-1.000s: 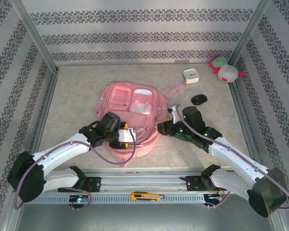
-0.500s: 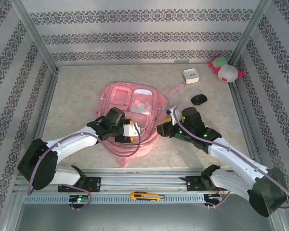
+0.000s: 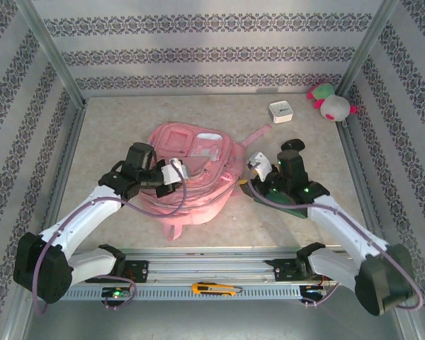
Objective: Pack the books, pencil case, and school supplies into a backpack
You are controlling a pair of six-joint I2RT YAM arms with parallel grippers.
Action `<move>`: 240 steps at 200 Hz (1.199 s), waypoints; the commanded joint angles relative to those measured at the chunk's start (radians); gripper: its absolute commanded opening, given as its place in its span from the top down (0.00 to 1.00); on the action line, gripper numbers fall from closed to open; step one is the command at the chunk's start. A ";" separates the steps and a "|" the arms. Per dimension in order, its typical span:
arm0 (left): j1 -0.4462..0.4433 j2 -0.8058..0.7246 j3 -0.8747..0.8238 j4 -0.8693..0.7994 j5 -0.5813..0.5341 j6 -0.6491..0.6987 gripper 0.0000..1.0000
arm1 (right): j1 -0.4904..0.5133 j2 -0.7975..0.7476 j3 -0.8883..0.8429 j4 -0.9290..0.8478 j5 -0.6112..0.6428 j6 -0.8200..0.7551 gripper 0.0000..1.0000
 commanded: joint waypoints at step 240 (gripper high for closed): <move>0.091 -0.052 0.056 0.114 0.230 -0.020 1.00 | -0.082 0.802 0.762 -0.723 -0.457 -0.643 0.78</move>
